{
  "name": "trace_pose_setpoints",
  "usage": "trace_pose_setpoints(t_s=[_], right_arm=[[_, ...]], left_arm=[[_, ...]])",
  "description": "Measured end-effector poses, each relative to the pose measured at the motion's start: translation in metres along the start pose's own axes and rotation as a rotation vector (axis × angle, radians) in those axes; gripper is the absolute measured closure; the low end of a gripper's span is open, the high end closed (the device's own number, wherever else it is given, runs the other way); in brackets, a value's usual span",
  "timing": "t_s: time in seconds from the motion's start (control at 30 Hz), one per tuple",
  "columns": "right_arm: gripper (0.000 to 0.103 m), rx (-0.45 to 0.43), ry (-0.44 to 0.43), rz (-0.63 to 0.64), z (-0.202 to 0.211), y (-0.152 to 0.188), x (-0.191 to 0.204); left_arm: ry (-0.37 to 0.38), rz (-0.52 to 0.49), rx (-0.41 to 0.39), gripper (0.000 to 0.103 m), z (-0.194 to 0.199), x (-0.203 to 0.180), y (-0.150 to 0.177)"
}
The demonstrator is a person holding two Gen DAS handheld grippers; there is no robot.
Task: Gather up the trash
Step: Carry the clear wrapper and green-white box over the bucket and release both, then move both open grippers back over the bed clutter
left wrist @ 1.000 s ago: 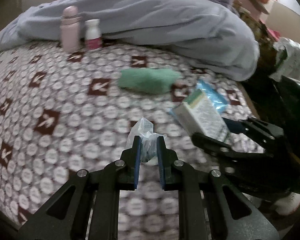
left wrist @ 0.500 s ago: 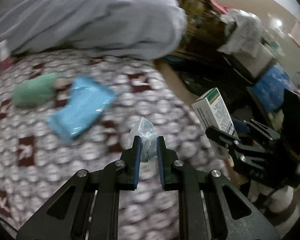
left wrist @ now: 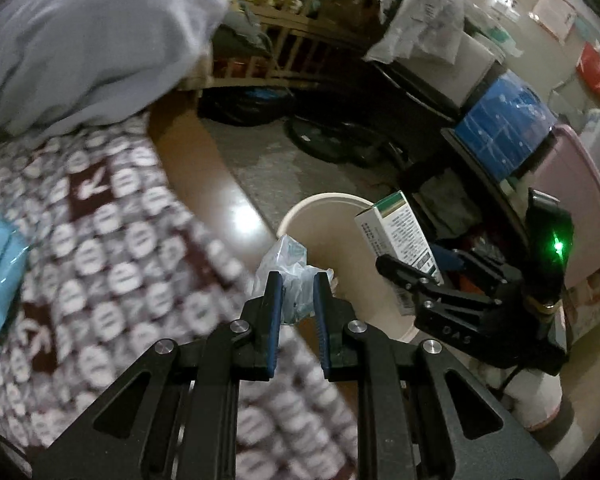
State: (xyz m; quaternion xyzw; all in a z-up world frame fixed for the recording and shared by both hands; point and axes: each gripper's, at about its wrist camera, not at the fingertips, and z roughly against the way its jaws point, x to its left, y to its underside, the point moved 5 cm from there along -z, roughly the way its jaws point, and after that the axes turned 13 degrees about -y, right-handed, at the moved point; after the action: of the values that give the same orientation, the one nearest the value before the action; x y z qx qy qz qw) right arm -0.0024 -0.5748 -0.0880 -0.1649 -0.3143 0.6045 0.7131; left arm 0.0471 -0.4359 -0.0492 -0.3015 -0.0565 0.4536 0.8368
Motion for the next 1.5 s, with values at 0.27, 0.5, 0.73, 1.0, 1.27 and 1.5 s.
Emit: trace_pose_setpoints(t_s=[0.27, 0.5, 0.73, 1.0, 1.27, 1.5], right_arm=[[0.05, -0.003, 0.036, -0.085, 0.0, 0.013, -0.044], [0.05, -0.001, 0.051, -0.127, -0.007, 0.015, -0.058], [0.05, 0.012, 0.073, -0.165, -0.011, 0.019, -0.072], [0.049, 0.005, 0.104, -0.198, -0.01, 0.018, -0.083], [0.047, 0.005, 0.087, -0.19, -0.012, 0.016, -0.077], [0.047, -0.004, 0.061, -0.156, -0.014, 0.012, -0.063]], left_arm=[[0.018, -0.04, 0.02, 0.09, -0.028, -0.03, -0.012], [0.056, -0.049, 0.04, 0.09, -0.051, -0.047, -0.019], [0.09, -0.065, 0.047, 0.088, -0.063, -0.061, -0.018], [0.092, -0.064, 0.051, 0.066, -0.062, -0.058, -0.015], [0.017, -0.059, 0.021, 0.065, -0.046, -0.04, -0.012], [-0.064, -0.031, -0.008, 0.065, -0.033, -0.01, -0.009]])
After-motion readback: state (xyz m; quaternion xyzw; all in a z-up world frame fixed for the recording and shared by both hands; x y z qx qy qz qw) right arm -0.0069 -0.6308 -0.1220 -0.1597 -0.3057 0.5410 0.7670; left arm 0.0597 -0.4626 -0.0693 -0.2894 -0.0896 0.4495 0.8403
